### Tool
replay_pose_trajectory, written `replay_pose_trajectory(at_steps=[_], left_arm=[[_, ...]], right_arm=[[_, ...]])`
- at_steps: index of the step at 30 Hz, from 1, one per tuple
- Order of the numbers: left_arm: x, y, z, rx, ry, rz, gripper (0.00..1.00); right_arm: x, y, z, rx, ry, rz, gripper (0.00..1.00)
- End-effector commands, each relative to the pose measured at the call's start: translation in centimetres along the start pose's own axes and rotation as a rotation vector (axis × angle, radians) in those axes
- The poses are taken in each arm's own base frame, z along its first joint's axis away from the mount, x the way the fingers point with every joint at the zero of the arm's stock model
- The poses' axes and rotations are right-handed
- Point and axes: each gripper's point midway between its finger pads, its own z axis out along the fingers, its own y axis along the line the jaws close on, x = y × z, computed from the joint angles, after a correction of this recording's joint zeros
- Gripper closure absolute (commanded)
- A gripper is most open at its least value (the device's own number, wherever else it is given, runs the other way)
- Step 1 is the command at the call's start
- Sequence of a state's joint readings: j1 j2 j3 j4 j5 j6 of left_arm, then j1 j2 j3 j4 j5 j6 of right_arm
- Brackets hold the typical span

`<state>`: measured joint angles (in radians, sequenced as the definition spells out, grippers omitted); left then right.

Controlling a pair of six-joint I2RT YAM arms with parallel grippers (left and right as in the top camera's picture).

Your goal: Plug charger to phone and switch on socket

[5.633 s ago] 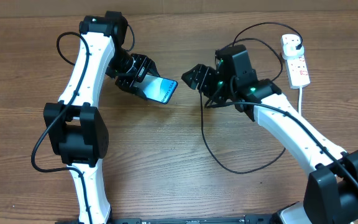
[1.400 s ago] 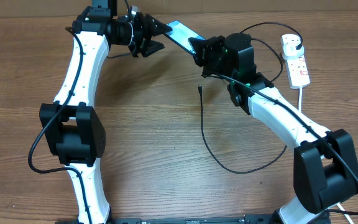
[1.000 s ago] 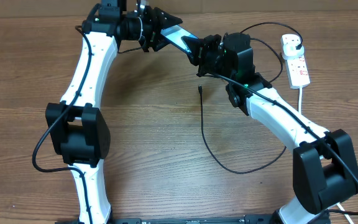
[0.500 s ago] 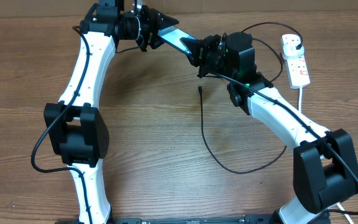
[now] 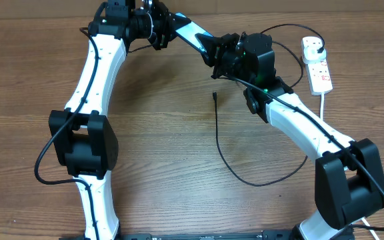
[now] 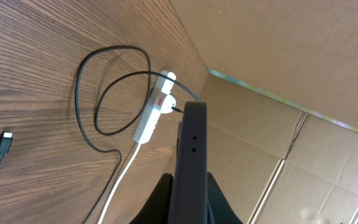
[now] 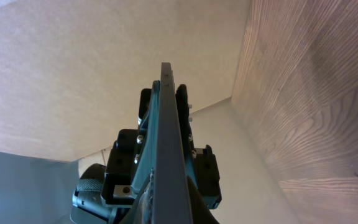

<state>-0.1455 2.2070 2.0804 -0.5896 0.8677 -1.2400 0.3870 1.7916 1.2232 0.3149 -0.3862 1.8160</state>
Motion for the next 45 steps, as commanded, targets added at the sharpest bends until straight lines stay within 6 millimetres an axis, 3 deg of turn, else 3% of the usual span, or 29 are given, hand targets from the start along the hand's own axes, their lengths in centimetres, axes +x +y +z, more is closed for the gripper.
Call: replay_pose_trajectory(at_steps=[1, 10, 15, 18, 20, 24, 29, 34, 37, 42, 45], left_arm=[[1.2, -1.3, 0.9, 0.017, 0.009, 0.037, 0.96], [1.2, -1.3, 0.9, 0.017, 0.009, 0.025, 0.96], [1.0, -1.3, 0.7, 0.017, 0.004, 0.025, 0.95], [0.7, -1.2, 0.4, 0.019, -0.002, 0.025, 0.95], [0.3, -1.2, 0.2, 0.021, -0.008, 0.029, 0.96], [-0.5, -0.8, -0.7, 0.019, -0.017, 0.058, 0.96], [-1.4, 0.4, -2.2, 0.001, -0.013, 0.086, 0.96], [-2.1, 2.5, -3.9, -0.048, -0.003, 0.1, 0.96], [-1.6, 3.1, -4.8, -0.041, 0.047, 0.118, 0.96], [1.7, 2.5, -6.1, 0.073, 0.229, 0.249, 0.96], [3.7, 3.4, -6.7, 0.085, 0.308, 0.253, 0.96]], right_arm=[[6.2, -0.9, 0.2, 0.054, 0.215, -0.047, 0.96], [6.2, -0.9, 0.2, 0.053, 0.214, -0.049, 0.95], [6.1, -0.9, 0.2, 0.052, 0.21, -0.056, 0.7], [5.8, -0.8, 0.1, 0.051, 0.202, -0.062, 0.62], [5.5, -0.7, 0.1, 0.044, 0.192, -0.096, 0.51], [3.8, -0.9, 0.0, 0.051, 0.134, -0.175, 0.36], [0.4, -1.3, -0.6, 0.082, 0.05, -0.294, 0.23], [-2.6, -1.9, -1.7, 0.134, 0.013, -0.421, 0.21], [-4.1, -3.4, -2.5, 0.205, 0.001, -0.496, 0.2], [-5.8, -7.2, -4.1, 0.377, 0.031, -0.705, 0.26], [-7.0, -10.0, -5.4, 0.523, 0.015, -0.783, 0.34]])
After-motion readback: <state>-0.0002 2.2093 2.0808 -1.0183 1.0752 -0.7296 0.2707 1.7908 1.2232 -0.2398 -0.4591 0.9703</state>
